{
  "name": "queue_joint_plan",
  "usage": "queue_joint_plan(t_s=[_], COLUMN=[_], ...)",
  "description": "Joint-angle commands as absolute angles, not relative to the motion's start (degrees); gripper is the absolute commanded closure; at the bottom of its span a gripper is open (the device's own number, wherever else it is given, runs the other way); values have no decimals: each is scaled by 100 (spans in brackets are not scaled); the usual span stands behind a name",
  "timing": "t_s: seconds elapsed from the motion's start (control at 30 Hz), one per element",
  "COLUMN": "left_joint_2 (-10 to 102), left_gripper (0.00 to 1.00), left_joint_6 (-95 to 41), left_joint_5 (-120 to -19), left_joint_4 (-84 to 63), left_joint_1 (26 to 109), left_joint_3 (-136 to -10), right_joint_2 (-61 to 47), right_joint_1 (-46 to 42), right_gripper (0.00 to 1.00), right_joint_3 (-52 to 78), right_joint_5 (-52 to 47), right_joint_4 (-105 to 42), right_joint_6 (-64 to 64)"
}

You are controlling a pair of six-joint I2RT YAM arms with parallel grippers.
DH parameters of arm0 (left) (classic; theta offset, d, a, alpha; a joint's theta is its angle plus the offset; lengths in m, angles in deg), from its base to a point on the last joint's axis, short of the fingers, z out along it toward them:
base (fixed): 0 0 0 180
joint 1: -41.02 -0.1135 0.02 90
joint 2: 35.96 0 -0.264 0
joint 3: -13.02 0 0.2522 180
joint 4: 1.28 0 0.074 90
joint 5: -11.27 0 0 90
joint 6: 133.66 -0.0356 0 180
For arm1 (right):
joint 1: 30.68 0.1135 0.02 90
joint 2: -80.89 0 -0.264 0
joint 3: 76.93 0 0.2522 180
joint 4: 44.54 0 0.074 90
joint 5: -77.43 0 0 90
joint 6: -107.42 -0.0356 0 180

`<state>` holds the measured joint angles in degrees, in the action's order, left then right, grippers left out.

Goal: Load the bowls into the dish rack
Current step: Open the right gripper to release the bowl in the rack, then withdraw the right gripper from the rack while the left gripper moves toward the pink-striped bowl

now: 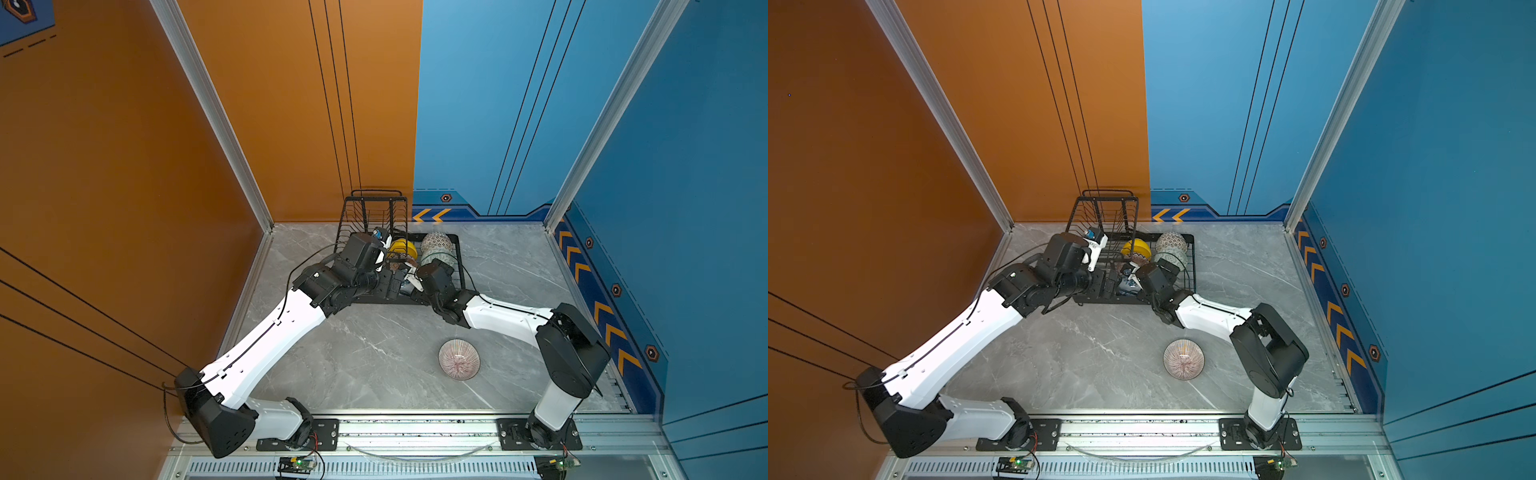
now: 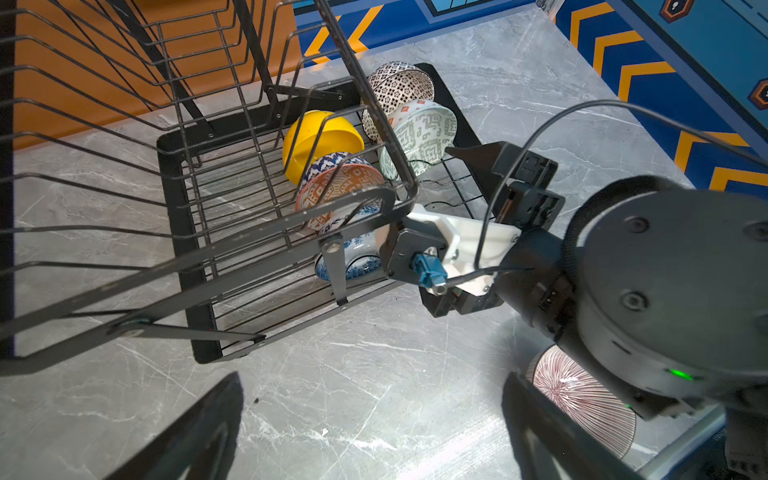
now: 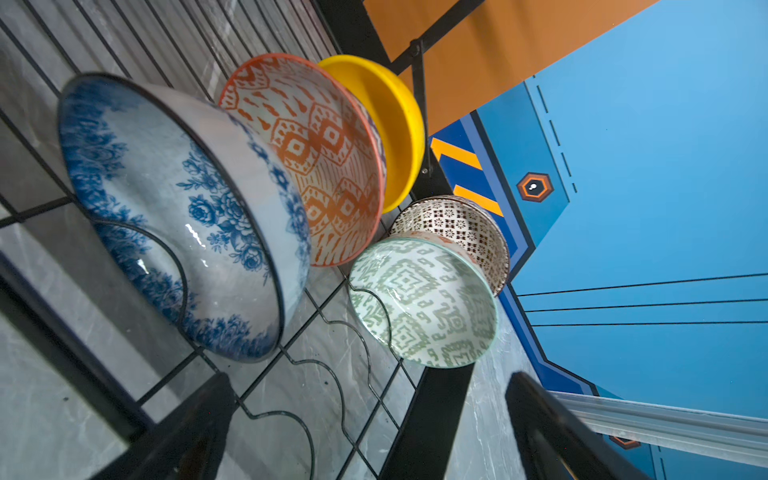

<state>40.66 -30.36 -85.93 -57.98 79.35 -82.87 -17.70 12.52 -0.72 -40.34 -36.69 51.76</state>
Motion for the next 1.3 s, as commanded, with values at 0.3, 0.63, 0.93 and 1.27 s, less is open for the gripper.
queue_joint_plan(t_s=[0.3, 0.63, 0.93, 1.27], left_joint_2=[3798, 3394, 3080, 3285], left_gripper=[2, 2, 2, 2], left_joint_6=[-3039, -3048, -2785, -1913], left_joint_5=[-8601, -8655, -8872, -8680], left_joint_4=[-5816, -5726, -5670, -4915], left_joint_1=[8004, 8067, 8556, 9450], left_joint_3=[-8106, -7467, -7042, -6235], right_joint_2=[-265, 730, 628, 204], right_joint_1=[1295, 995, 404, 365], right_gripper=[0, 0, 0, 0], right_joint_3=[-662, 671, 1895, 2689], right_joint_5=[-4202, -2805, -1836, -1930], right_joint_4=[-2651, 675, 2321, 2600], right_joint_6=[4906, 2986, 1933, 1821])
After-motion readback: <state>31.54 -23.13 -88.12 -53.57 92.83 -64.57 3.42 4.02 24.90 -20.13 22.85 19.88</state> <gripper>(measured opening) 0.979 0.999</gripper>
